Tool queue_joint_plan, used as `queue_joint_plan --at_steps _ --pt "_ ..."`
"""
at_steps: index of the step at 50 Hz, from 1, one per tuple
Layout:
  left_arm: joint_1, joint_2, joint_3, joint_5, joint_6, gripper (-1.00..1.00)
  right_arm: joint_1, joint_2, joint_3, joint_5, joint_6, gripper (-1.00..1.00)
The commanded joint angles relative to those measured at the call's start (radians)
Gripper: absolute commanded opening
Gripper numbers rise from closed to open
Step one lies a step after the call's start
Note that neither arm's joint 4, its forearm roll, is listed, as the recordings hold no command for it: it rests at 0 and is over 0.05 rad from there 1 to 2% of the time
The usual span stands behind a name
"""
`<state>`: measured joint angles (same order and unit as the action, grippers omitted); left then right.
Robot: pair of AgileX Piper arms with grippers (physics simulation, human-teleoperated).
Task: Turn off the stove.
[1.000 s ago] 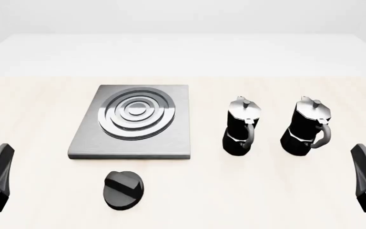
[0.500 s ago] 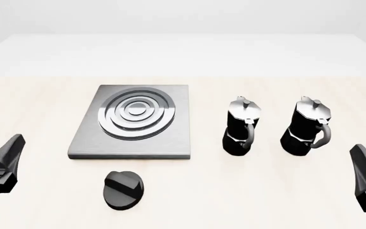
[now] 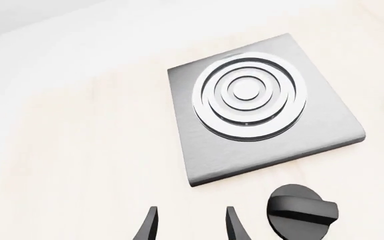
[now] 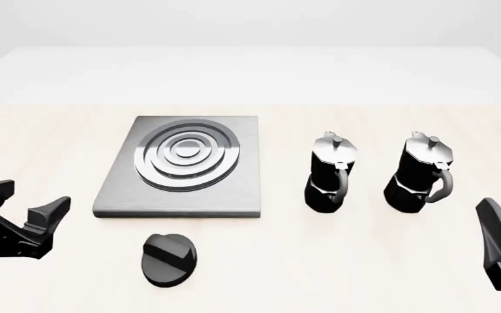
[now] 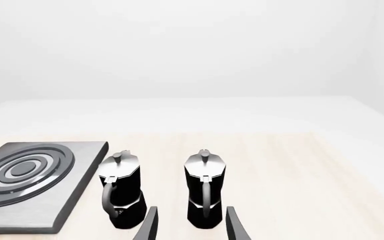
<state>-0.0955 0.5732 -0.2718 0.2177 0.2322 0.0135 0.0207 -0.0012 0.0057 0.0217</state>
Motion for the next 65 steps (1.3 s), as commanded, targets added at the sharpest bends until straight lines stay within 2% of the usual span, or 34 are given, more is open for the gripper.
queue_joint_plan --at_steps 1,4,6,8,20,30,34,36,46,47,65 --pt "-0.059 0.168 0.018 -0.009 -0.016 1.00 0.003 0.022 0.001 -0.018 -0.004 1.00" --pt "-0.067 0.174 0.018 -0.014 -0.032 1.00 0.000 0.028 0.001 -0.025 -0.002 1.00" --pt "-0.077 0.199 0.019 -0.022 -0.068 1.00 0.000 0.033 0.001 -0.029 -0.002 1.00" --pt "-0.105 0.207 0.036 -0.027 -0.071 1.00 0.004 0.035 0.001 -0.030 -0.001 1.00" --pt "-0.117 0.298 0.101 -0.128 -0.074 1.00 0.003 0.015 0.000 -0.013 0.000 1.00" --pt "-0.155 0.326 0.124 -0.168 -0.121 1.00 0.004 -0.014 0.000 0.017 -0.001 1.00" --pt "-0.155 0.381 0.130 -0.224 -0.130 1.00 0.002 -0.016 -0.001 0.018 -0.002 1.00" --pt "-0.178 0.399 0.127 -0.239 -0.165 1.00 0.001 -0.016 -0.001 0.018 -0.003 1.00" --pt "-0.231 0.450 0.148 -0.299 -0.193 1.00 -0.003 -0.016 -0.001 0.018 -0.007 1.00" --pt "-0.246 0.434 0.145 -0.286 -0.225 1.00 -0.002 -0.017 -0.001 0.018 -0.006 1.00" --pt "-0.259 0.555 0.159 -0.406 -0.241 1.00 -0.004 -0.009 -0.001 0.010 -0.006 1.00"
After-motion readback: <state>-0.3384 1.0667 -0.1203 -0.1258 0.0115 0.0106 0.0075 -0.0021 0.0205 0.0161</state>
